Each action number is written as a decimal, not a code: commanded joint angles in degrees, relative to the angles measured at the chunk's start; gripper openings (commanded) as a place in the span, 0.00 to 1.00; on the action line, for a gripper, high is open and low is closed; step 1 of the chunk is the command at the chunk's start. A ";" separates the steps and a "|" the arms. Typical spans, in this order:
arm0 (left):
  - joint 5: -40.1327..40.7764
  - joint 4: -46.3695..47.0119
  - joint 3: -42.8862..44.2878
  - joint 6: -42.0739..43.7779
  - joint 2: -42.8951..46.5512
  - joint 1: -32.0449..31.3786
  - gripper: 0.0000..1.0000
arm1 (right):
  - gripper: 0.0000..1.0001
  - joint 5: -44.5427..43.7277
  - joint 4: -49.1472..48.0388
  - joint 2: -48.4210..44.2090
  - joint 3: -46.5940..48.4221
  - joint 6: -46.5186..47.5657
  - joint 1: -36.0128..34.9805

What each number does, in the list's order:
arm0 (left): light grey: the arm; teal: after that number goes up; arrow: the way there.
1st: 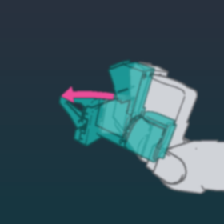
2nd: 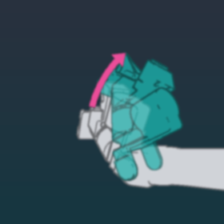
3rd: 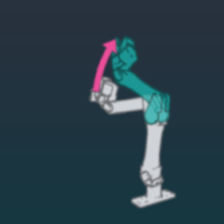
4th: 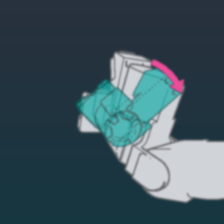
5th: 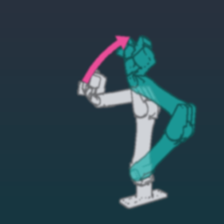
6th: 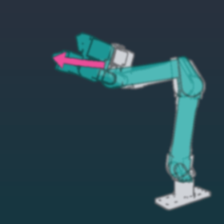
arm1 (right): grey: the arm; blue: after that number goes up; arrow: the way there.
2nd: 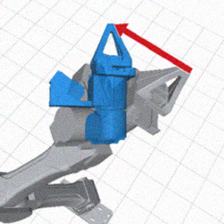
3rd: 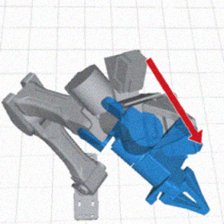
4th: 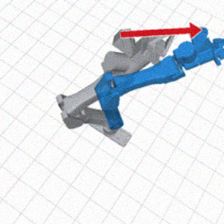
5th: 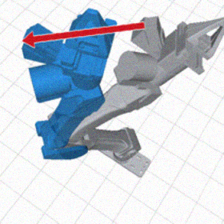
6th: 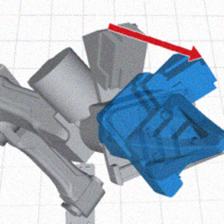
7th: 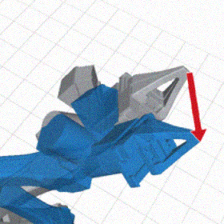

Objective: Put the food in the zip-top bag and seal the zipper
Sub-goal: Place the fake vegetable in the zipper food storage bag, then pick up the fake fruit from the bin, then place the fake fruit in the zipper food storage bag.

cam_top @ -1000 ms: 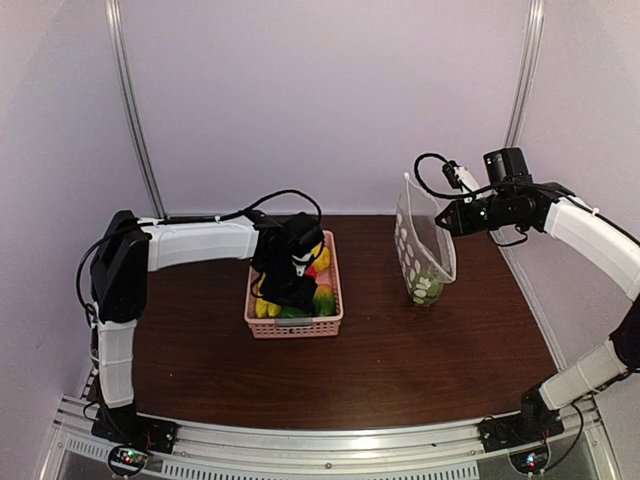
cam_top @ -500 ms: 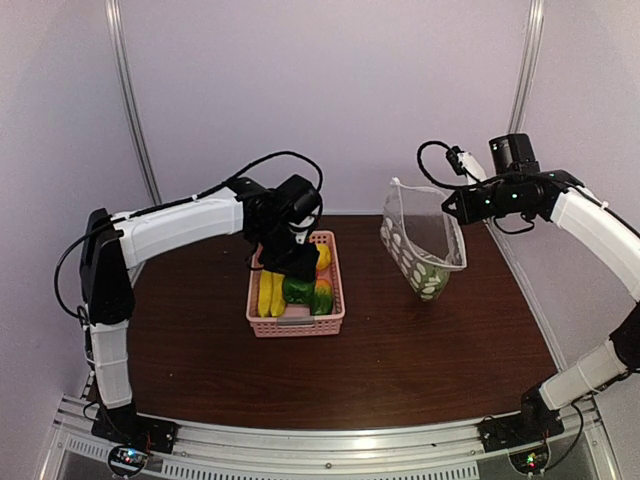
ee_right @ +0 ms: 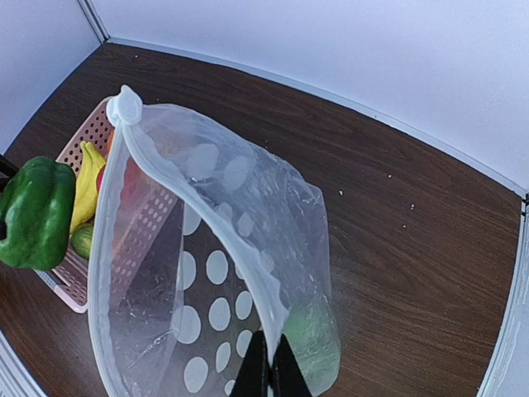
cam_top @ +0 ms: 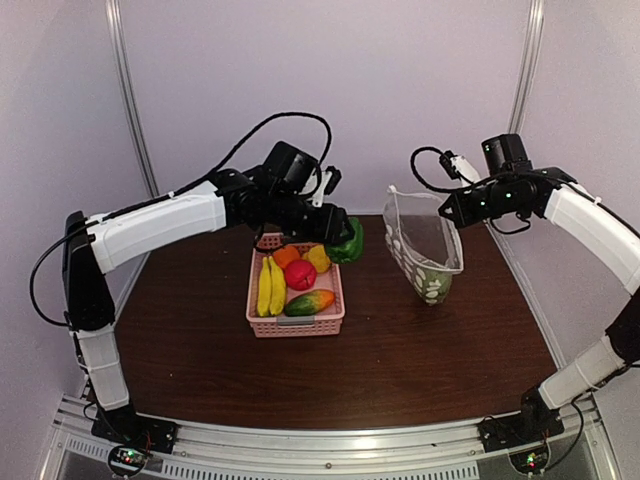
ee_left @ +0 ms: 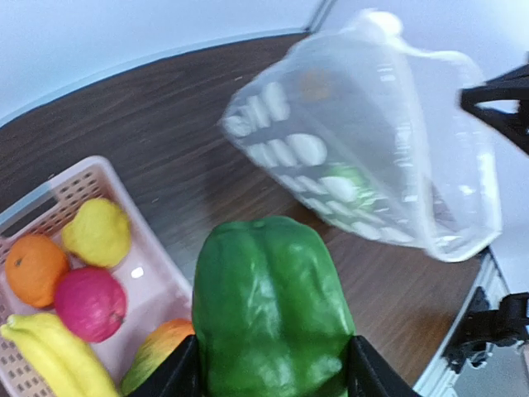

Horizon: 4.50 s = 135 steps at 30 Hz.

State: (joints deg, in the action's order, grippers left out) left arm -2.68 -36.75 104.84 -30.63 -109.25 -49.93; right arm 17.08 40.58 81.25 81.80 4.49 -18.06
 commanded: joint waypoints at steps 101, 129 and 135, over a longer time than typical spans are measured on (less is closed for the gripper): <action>-9.02 -3.14 1.56 19.03 3.20 -0.46 0.37 | 0.00 4.71 -1.07 1.88 1.35 -5.22 -1.18; -33.03 39.05 4.83 -40.08 -15.58 -1.31 0.61 | 0.00 5.97 -1.46 0.55 2.35 -6.58 -2.33; -32.58 39.41 9.49 -37.72 -15.84 -1.31 0.98 | 0.00 5.51 -1.21 0.05 2.50 -6.68 -2.33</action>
State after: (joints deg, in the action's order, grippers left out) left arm -36.14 0.82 109.65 -69.28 -124.64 -51.53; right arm 22.26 40.40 83.40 84.79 -1.76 -20.03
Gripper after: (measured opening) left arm 0.972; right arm 0.004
